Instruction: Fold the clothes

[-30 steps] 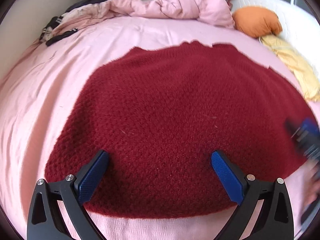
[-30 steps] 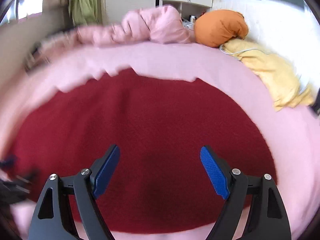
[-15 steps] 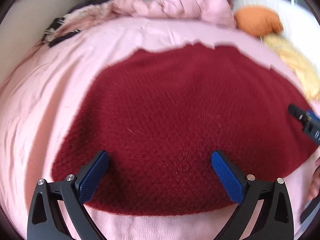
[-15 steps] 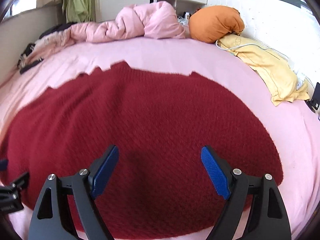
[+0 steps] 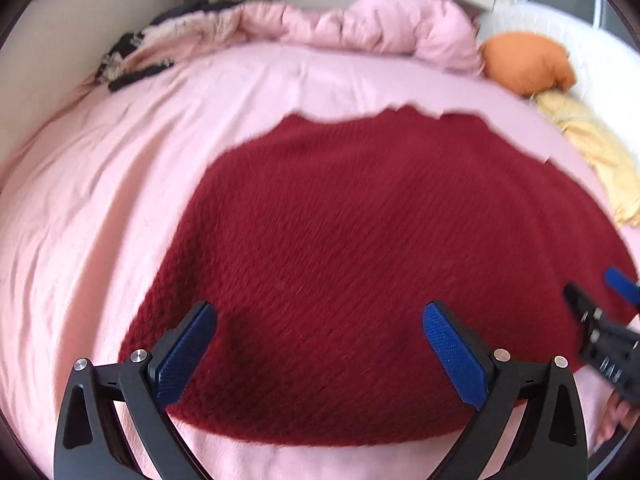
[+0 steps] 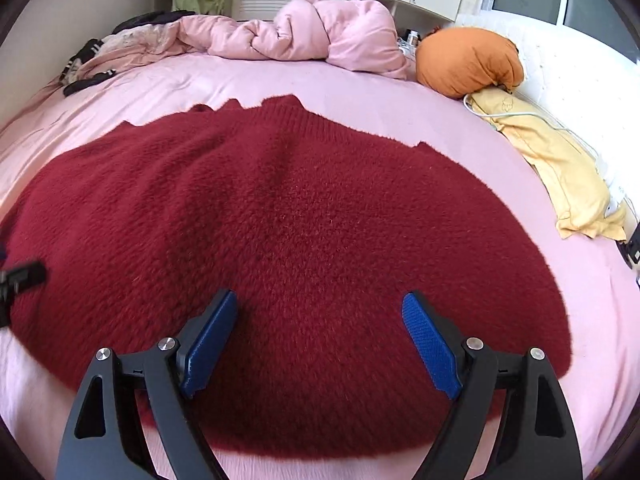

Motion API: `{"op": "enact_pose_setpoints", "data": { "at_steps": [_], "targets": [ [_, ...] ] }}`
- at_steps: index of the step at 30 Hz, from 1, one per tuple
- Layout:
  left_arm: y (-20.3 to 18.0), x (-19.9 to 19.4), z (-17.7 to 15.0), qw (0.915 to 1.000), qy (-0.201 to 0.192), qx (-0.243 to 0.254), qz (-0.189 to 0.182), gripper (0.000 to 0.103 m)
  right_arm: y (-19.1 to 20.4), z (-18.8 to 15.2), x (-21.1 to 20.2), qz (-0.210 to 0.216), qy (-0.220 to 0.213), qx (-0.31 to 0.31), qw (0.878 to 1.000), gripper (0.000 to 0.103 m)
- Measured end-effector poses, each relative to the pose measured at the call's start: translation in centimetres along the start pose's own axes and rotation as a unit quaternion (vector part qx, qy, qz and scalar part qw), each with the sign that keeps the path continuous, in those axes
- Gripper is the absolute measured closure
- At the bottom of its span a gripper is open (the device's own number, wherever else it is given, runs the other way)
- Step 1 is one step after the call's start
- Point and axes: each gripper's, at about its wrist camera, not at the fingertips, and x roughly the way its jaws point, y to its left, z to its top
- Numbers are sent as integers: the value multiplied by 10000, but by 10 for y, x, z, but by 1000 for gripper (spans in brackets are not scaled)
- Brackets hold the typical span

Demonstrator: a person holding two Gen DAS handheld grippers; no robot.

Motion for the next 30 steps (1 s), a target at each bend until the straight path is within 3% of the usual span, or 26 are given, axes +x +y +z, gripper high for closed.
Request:
{"op": "enact_pose_setpoints", "data": {
  "at_steps": [2,5,6,8,9,12,14,16,17,18,21,22,23,24,25,26,27,29,30],
  "targets": [
    [-9,-3,4,9996,-158,-11,-224,0,-4,4,-7,69,-34,19,10000,18],
    [-26,4,8,9993,-196,158,-260,0,-30,1,-27,658,-84,825,9944,18],
    [-30,10,8,9993,-183,236,-230,0,-45,-2,-32,1036,-106,1318,9858,18],
    [-35,28,5,9991,142,355,-170,0,-87,-15,-35,1854,-91,2709,9445,18],
    [-37,41,1,9983,370,437,-132,0,-111,-28,-33,2090,15,3465,9145,18],
    [-38,40,-1,9978,231,604,-109,0,-171,-78,-27,2340,204,5236,8190,19],
    [-35,38,1,9980,322,511,-169,0,-185,-97,-19,2343,395,5609,7931,19],
    [-34,37,0,9981,301,513,-187,0,-189,-111,-5,2469,630,6025,7563,19],
    [-34,36,-1,9981,282,519,-161,0,-188,-112,3,2557,719,6119,7450,19],
    [-35,35,-2,9982,268,529,-132,0,-186,-111,10,2518,797,6131,7446,19],
    [-36,36,-3,9982,252,531,-115,0,-178,-98,28,2411,638,5872,7701,20],
    [-35,36,-3,9982,253,528,-116,0,-176,-92,34,2443,576,5743,7792,25],
    [-36,38,-1,9982,254,530,-115,0,-176,-90,42,2549,565,5772,7737,54],
    [-36,39,-1,9982,249,528,-120,0,-176,-89,50,2665,561,5824,7659,78],
    [-36,39,-1,9983,241,524,-126,0,-180,-97,63,2896,548,6171,7296,78],
    [-36,39,-1,9983,233,523,-129,0,-183,-109,75,3108,482,6579,6843,80],
    [-36,39,-1,9983,225,525,-130,0,-183,-116,83,3209,433,6789,6590,81],
    [-36,39,-2,9983,207,528,-125,0,-182,-118,82,3227,305,6859,6515,83],
    [-36,39,-2,9983,197,532,-115,0,-179,-115,76,3187,193,6770,6631,84]
  ]
}}
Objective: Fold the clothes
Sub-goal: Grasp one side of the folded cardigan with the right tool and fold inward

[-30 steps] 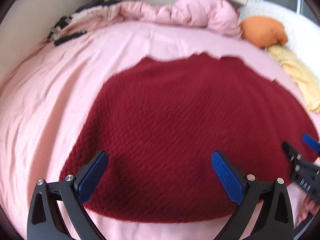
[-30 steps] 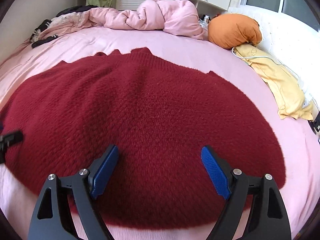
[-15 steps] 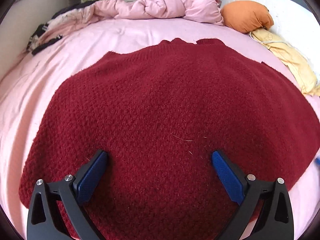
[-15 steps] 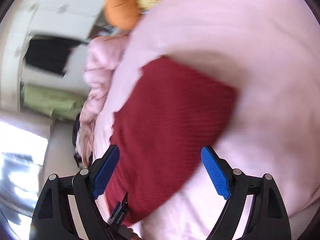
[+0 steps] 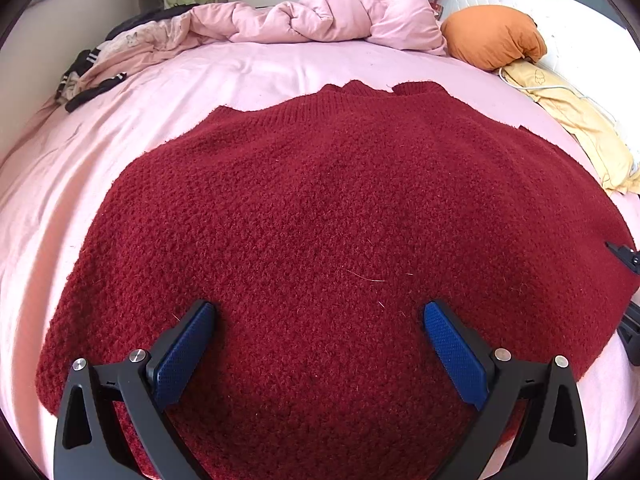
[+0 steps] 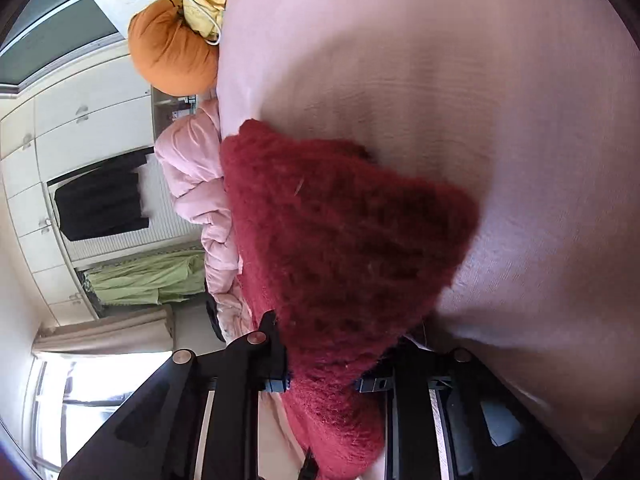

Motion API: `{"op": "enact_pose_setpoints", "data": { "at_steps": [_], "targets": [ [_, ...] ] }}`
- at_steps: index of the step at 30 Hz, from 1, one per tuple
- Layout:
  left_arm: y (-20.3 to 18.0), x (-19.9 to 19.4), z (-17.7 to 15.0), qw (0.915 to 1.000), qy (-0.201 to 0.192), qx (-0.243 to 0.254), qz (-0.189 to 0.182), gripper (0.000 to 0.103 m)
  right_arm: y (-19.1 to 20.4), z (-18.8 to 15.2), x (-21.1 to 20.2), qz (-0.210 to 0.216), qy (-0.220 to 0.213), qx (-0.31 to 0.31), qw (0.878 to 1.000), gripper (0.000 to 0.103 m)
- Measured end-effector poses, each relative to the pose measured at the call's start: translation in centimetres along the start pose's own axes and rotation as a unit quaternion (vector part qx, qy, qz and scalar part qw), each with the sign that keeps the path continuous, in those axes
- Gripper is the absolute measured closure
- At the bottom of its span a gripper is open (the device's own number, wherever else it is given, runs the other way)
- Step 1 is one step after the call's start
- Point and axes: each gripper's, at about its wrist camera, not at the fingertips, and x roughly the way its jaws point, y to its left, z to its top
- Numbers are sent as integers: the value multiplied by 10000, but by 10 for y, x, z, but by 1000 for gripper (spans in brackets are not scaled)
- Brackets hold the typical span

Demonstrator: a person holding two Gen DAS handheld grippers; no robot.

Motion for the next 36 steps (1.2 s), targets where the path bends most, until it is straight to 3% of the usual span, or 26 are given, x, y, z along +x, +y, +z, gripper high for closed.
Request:
{"op": "enact_pose_setpoints", "data": {
  "at_steps": [5,7,9,12,15,17,18,20,22,24,26,29,30,31,33,34,36],
  "targets": [
    [-2,0,-1,10000,-59,35,60,0,31,-19,-6,316,-261,-859,9955,84],
    [-2,0,-2,9999,-69,39,75,0,15,-17,4,-136,-158,-511,9985,84],
    [-4,0,-2,9999,-76,69,110,0,1,-15,2,-45,-155,-92,9998,85],
    [-5,0,-1,9998,-47,123,143,0,31,-24,-3,-121,-334,-930,9950,85],
    [4,-14,12,10000,49,7,73,2,26,-24,8,-567,-257,-874,9942,85],
    [33,-54,27,9968,-585,-542,-35,2,14,-18,5,-348,-222,-465,9981,85],
    [47,-71,31,9940,-880,-636,110,1,16,-18,3,-244,-229,-459,9984,85],
    [75,-99,39,9865,-1327,-735,623,1,46,-28,2,-408,-323,-1263,9906,85],
    [109,-114,38,9761,-1439,-974,1306,1,74,-39,6,-601,-396,-1977,9776,85],
    [143,-124,34,9668,-1431,-1449,1546,1,93,-50,8,-666,-474,-2376,9679,85],
    [178,-137,27,9475,-1481,-2087,1919,1,110,-63,8,-792,-569,-2726,9572,85],
    [218,-162,14,9105,-1722,-2805,2503,1,139,-93,13,-893,-653,-3204,9408,85],
    [226,-167,10,9039,-1785,-2927,2558,1,154,-108,20,-934,-669,-3399,9334,85],
    [234,-172,7,8980,-1832,-3028,2615,1,167,-124,28,-981,-673,-3690,9218,85],
    [241,-175,5,8958,-1813,-3020,2712,1,187,-161,44,-1066,-633,-4336,8925,85],
    [243,-175,6,8964,-1779,-2958,2782,1,199,-184,52,-1114,-586,-4756,8706,85],
    [241,-172,8,9007,-1723,-2804,2835,1,224,-239,74,-1166,-475,-5671,8139,85]
  ]
}}
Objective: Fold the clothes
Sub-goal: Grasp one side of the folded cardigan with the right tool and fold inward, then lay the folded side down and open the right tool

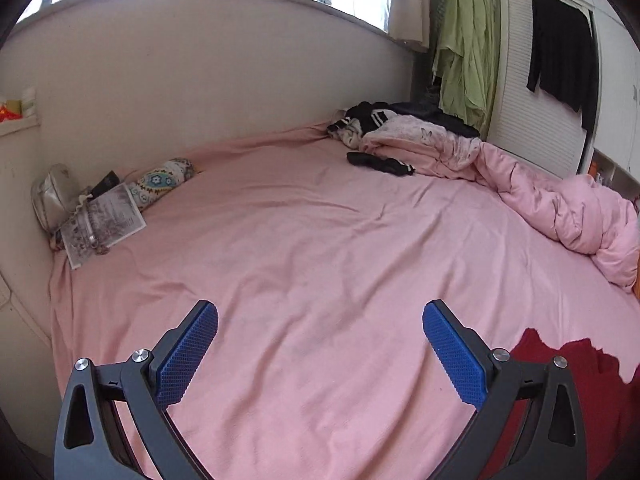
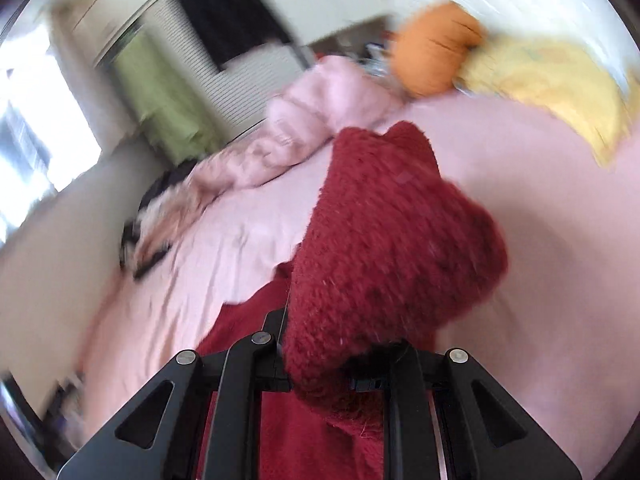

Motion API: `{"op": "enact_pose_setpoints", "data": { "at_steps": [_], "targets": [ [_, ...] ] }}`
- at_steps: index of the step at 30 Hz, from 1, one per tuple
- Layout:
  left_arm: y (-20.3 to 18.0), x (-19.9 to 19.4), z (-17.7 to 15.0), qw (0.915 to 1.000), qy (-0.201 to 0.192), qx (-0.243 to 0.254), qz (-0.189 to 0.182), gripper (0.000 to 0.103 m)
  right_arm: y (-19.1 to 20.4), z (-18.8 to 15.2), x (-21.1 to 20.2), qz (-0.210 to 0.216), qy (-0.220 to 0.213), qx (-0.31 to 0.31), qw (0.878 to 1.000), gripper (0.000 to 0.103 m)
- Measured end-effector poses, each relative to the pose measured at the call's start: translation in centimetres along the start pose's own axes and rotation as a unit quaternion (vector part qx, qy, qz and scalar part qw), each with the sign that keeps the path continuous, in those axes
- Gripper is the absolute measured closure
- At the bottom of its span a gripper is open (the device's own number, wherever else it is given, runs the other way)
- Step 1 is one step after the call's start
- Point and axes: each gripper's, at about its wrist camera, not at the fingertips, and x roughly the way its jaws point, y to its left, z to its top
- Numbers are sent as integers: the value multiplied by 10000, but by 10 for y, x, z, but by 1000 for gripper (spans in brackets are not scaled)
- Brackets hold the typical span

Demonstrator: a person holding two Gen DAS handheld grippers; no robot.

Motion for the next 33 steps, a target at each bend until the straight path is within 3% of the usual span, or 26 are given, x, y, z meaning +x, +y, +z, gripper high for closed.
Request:
{"op": "enact_pose_setpoints", "data": {
  "at_steps": [3,5,9,10,13,14,16,17,18,19,20,21,23,24,26,28,30,31,32,33],
  "targets": [
    [-5,0,-1,9998,32,73,-192,0,73,-22,11,100,33,-1383,9903,85],
    [-5,-1,-1,9997,18,48,-230,0,116,-57,23,222,137,-2399,9705,85],
    [-2,-1,1,9997,-13,32,-234,1,161,-143,64,293,636,-3878,9191,85],
    [-3,1,1,9996,23,42,-267,1,166,-172,76,86,721,-4344,8978,85],
    [-7,5,-1,9988,174,101,-440,1,175,-200,79,-294,464,-4916,8691,85],
    [-9,7,-2,9983,225,124,-515,1,178,-200,77,-349,403,-5013,8636,84],
    [-15,10,-4,9965,340,192,-738,1,176,-195,81,-250,403,-4946,8678,76],
    [-17,10,-5,9952,402,215,-868,1,173,-195,85,-189,386,-4937,8686,63],
    [-19,11,-6,9932,472,228,-1039,1,171,-194,88,-129,370,-4927,8693,58],
    [-21,12,-7,9908,539,237,-1216,1,171,-197,83,-78,255,-4994,8660,58],
    [-22,13,-8,9882,605,246,-1388,1,167,-195,73,49,271,-4867,8731,55],
    [-25,13,-9,9841,701,269,-1608,1,161,-192,62,188,307,-4709,8814,45],
    [-29,18,-14,9696,1032,253,-2205,1,149,-174,44,605,387,-4081,9101,36],
    [-32,23,-19,9566,1314,217,-2594,1,137,-167,30,760,345,-3723,9243,35],
    [-44,34,-32,9166,2000,111,-3461,1,112,-155,0,1039,235,-2995,9481,35],
    [-55,43,-43,8854,2480,2,-3931,1,79,-142,-21,909,23,-2344,9679,34],
    [-63,54,-55,8589,2908,-229,-4210,9,45,-129,-32,723,-64,-1582,9847,34],
    [-66,58,-59,8488,3063,-345,-4297,11,25,-123,-28,1091,130,-846,9903,34],
    [-67,62,-64,8418,3201,-448,-4323,12,4,-118,-24,1508,348,-61,9879,34],
    [-66,66,-69,8335,3353,-603,-4351,12,-17,-113,-20,1912,563,725,9772,34]
  ]
}}
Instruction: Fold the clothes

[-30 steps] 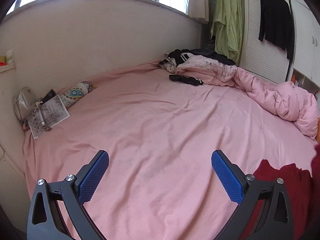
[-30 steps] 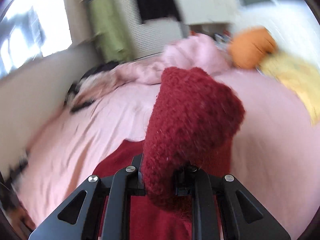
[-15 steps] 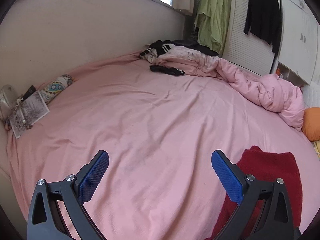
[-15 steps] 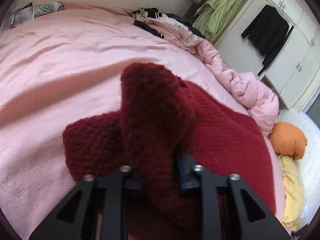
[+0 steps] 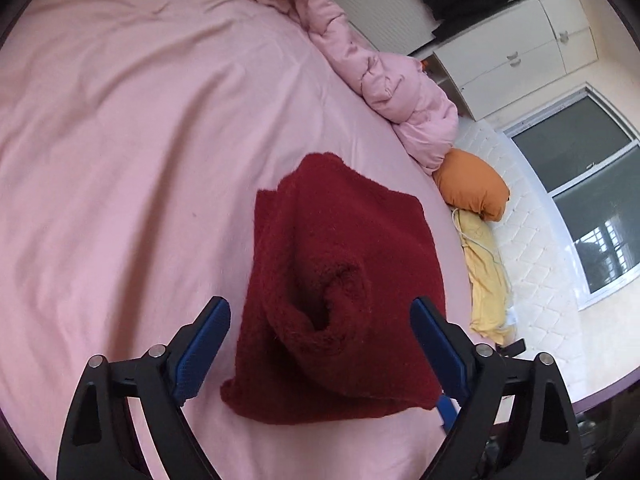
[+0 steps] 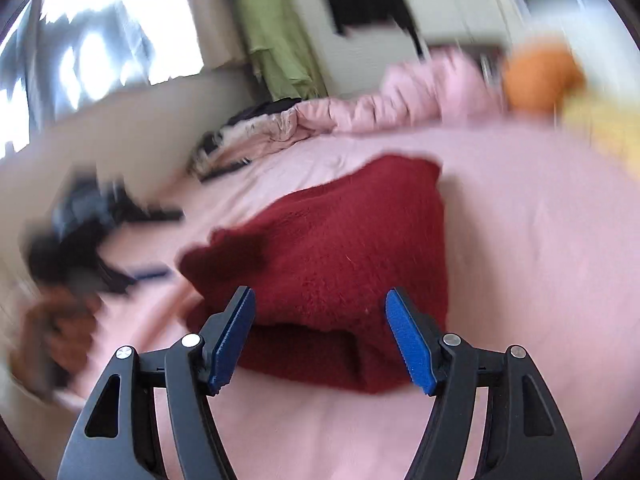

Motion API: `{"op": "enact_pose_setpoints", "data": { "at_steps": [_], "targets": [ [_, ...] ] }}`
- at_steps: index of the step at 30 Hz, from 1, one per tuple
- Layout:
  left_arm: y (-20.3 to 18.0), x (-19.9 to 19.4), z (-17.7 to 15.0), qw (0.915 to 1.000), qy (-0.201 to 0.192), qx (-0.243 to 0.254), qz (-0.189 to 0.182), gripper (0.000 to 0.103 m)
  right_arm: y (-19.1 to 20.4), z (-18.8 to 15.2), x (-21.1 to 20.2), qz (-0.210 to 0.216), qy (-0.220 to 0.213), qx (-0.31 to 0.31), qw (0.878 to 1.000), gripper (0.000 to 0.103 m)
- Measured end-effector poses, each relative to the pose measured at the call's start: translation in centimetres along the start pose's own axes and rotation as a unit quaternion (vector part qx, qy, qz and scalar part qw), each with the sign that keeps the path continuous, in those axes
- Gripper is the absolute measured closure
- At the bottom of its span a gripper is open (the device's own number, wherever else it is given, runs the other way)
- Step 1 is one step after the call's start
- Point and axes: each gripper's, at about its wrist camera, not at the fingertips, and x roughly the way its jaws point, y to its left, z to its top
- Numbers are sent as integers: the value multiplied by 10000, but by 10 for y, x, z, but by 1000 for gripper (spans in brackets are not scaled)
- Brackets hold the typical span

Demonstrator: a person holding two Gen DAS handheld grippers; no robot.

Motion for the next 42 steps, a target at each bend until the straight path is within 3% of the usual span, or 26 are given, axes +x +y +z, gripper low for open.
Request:
{"op": "enact_pose_setpoints", "data": {
  "at_steps": [1,2,4,5,9,11,14,17,20,22,25,27,28,29,31,34,35,38,39,40,42],
  "targets": [
    [8,5,-3,9995,115,-271,-90,12,-21,0,0,467,120,901,9948,34],
    [17,10,-7,9980,239,-563,-170,12,-42,-1,2,933,241,1807,9788,34],
    [33,21,-16,9925,447,-1126,-188,12,-65,-7,10,1226,471,2810,9507,34],
    [37,25,-21,9901,465,-1315,-170,12,-72,-8,16,1241,538,3102,9410,34],
    [26,30,-27,9830,189,-1566,-944,12,-84,-14,26,1329,653,3705,9170,34],
    [13,39,-29,9883,222,-1319,-731,12,-83,-20,33,1530,686,3965,9026,34],
    [8,57,-36,9905,301,-1321,-234,12,-90,-13,38,1282,503,3977,9071,34],
    [10,33,-37,9845,-189,-1592,-705,12,-99,-12,45,1310,215,4362,8900,33],
    [7,7,-32,9783,-679,-1530,-1217,11,-102,-15,41,1552,-96,4591,8747,35],
    [6,13,-31,9787,-539,-1542,-1246,11,-101,-18,35,1782,-210,4509,8744,39],
    [8,37,-39,9652,-130,-1872,-1820,11,-105,-21,34,2139,-357,4574,8624,39],
    [5,41,-38,9708,-187,-1762,-1618,11,-109,-24,36,2281,-370,4703,8517,39],
    [3,43,-36,9737,-278,-1729,-1460,11,-110,-24,37,2255,-349,4702,8525,39],
    [4,45,-35,9708,-408,-1842,-1478,11,-107,-22,42,2139,-301,4683,8568,39],
    [2,42,-35,9645,-545,-1892,-1758,11,-105,-19,52,2088,-216,4762,8539,39],
    [-5,35,-37,9556,-663,-1792,-2242,11,-101,-17,60,2312,-176,5035,8323,39],
    [-8,33,-37,9562,-642,-1714,-2285,9,-99,-15,60,2435,-216,5033,8288,39],
    [-15,38,-35,9557,-407,-1702,-2367,8,-99,-9,52,2576,-325,4777,8393,39],
    [-17,42,-35,9600,-318,-1686,-2211,7,-101,-9,51,2604,-387,4769,8386,39],
    [-16,51,-36,9693,-194,-1678,-1789,7,-104,-11,51,2516,-363,4815,8388,39],
    [-8,73,-39,9732,57,-1881,-1323,7,-109,-17,51,2304,-290,4918,8392,39]
  ]
}}
